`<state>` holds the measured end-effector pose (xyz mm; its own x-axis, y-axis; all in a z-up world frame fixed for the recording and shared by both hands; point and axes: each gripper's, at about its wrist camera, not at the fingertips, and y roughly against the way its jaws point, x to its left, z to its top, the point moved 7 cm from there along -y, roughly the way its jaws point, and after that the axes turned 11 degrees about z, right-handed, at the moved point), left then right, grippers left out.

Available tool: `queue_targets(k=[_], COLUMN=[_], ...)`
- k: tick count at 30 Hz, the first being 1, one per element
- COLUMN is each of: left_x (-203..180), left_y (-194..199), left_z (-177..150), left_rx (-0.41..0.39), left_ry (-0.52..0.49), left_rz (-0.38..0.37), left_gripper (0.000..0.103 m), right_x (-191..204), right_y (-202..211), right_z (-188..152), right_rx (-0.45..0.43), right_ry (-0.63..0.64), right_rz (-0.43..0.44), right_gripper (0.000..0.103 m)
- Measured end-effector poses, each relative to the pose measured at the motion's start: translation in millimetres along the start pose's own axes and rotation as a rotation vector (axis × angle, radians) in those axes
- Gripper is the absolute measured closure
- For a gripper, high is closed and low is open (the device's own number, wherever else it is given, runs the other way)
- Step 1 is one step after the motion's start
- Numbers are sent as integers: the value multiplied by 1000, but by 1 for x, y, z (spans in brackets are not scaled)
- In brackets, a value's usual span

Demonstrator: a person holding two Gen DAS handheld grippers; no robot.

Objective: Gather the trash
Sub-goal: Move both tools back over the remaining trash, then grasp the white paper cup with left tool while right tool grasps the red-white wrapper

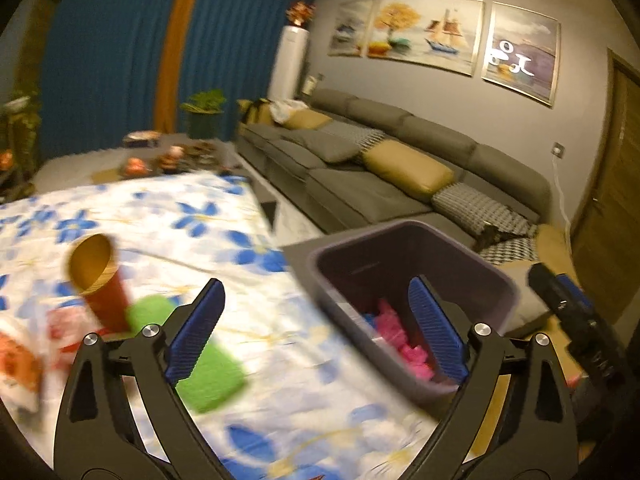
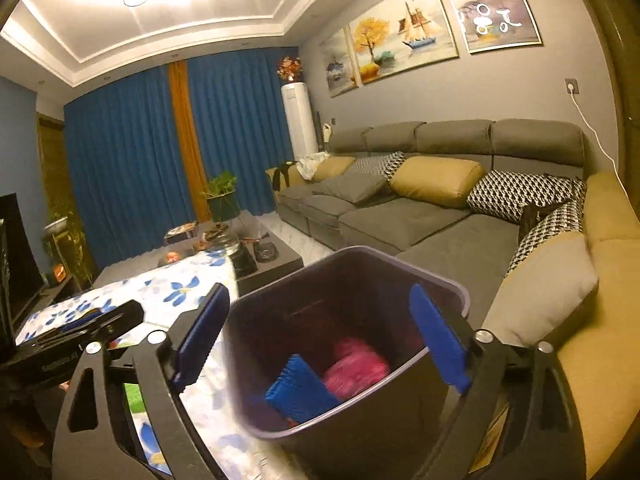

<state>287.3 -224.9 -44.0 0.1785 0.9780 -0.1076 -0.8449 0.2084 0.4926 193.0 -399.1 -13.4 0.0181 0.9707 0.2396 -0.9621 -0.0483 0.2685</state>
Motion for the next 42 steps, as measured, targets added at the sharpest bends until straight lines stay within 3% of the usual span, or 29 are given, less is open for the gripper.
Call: queue_targets(k=[2, 10, 19, 25, 36, 42], left_x=[18, 119, 219, 249, 260, 263], left_y=[13, 62, 94, 92, 58, 40], left_z=[-4, -27, -57, -70, -77, -81], left_rx=[-17, -54, -19, 15, 101, 150], left_ry=[9, 65, 169, 195, 204, 216], left_rz=[45, 274, 433, 446, 402, 368], left_gripper=[11, 10, 10, 10, 10, 20], right_x=[13, 82, 176, 213, 244, 253], right_y=[4, 5, -8, -19, -51, -67], right_z=[-4, -25, -57, -72, -95, -101], right_rx=[-7, 24, 100, 136, 218, 246], right_ry=[9, 67, 143, 173, 197, 209], right_rz=[20, 140, 305, 344, 364, 370], right_gripper=[6, 6, 6, 6, 6, 6])
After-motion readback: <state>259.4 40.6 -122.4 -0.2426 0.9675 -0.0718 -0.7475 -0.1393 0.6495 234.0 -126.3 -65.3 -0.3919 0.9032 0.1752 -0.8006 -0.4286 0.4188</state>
